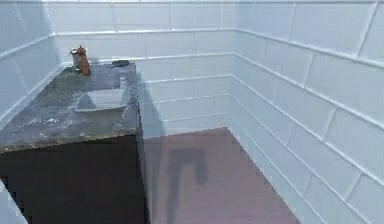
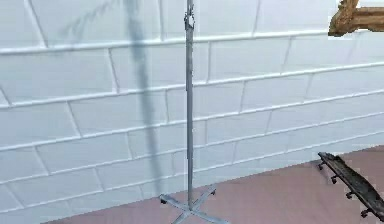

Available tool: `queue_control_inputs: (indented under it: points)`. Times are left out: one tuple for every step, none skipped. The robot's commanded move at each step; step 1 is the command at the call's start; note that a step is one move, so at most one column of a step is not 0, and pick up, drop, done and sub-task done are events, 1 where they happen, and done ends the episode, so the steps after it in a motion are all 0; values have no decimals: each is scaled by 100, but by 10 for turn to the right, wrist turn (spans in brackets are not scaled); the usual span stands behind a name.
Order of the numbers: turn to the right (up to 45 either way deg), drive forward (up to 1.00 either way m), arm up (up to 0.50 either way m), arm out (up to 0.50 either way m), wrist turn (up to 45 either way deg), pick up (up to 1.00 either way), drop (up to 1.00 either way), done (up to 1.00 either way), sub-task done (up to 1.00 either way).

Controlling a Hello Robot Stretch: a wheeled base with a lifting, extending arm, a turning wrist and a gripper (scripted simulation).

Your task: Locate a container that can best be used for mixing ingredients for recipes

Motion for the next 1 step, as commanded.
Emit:
queue_control_inputs:
  points:
    - [-210,0,0,0,0,0,0,0,0]
